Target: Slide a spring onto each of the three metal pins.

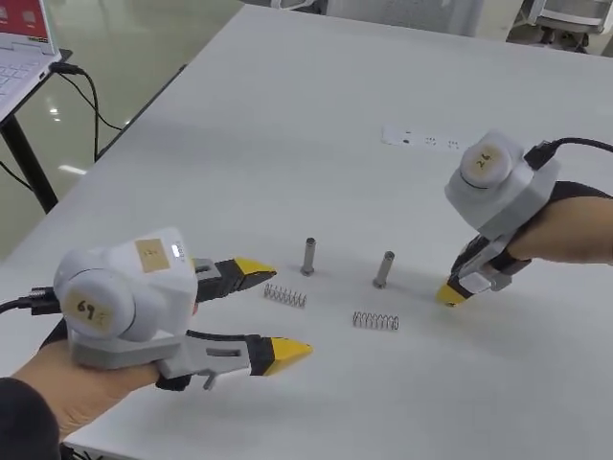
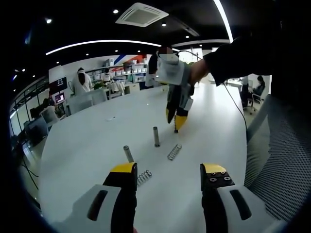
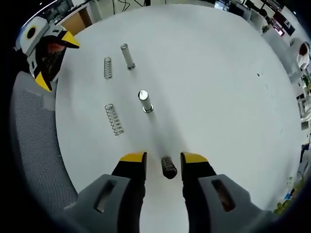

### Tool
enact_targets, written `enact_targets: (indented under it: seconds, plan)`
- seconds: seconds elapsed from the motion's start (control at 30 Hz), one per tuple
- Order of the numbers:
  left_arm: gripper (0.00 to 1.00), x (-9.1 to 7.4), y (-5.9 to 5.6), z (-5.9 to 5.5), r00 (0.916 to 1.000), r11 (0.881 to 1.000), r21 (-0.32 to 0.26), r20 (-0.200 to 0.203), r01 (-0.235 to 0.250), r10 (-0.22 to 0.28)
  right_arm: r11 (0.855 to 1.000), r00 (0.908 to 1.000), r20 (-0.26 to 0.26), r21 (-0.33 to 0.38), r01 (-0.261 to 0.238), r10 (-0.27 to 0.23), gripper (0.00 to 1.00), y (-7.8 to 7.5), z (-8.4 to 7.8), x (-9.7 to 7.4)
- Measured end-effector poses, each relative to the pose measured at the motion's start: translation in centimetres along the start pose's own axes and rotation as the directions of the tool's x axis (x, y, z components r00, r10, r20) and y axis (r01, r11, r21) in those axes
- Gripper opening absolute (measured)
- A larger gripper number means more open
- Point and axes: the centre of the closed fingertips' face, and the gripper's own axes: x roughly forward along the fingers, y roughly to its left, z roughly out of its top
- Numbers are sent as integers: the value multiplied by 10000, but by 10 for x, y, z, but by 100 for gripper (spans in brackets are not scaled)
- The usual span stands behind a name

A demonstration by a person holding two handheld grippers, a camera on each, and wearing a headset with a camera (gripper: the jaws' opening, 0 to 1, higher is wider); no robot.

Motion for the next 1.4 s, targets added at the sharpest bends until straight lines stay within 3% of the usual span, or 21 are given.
enact_targets:
  seconds: [0.13,0.43,0.8,1.1,1.4]
  plan:
    - [51,0,0,-1,10000,10000,1,-8,-11,11,9986,9999,124,-521,24,-18,30,5,9,-4]
    - [51,-1,0,0,10000,10000,10,-1,-29,29,9918,9978,369,-1176,-503,550,29,29,25,-6]
    - [50,-1,-1,1,10000,10000,17,15,-30,30,9732,9914,255,-1956,-1207,1281,27,59,30,0]
    - [50,-2,-1,-1,10000,10000,2,-7,-48,48,9619,9885,80,-2320,-1447,1507,23,67,30,17]
    - [50,-1,-2,-1,10000,10000,-2,-12,-29,29,9522,9905,-262,-2728,-1372,1352,19,68,26,34]
